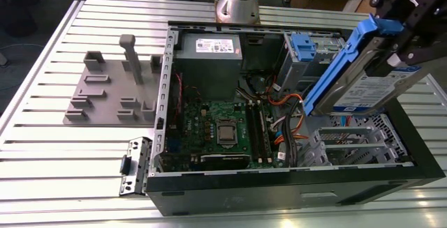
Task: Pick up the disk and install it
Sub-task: 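Pick up the disk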
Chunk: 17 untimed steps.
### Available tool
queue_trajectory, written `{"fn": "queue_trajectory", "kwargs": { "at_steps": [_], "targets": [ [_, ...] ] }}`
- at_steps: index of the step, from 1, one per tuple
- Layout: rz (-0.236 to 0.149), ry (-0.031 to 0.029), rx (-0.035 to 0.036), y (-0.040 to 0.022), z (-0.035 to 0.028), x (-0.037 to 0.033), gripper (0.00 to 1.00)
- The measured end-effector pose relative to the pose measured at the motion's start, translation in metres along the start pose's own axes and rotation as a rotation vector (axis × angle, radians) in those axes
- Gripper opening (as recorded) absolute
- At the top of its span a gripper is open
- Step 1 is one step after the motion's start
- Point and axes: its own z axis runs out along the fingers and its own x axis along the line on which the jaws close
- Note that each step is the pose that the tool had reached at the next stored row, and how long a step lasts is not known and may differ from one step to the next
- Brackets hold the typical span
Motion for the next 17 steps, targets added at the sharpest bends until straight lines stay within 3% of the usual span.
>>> {"fn": "queue_trajectory", "kwargs": {
  "at_steps": [10, 17],
  "targets": [
    [0.000, -0.0092, -0.0004, -0.0119, 0.0053, 0.0149, 0.36],
    [0.000, -0.0105, -0.0014, -0.0246, 0.0112, 0.0207, 0.36]
  ]
}}
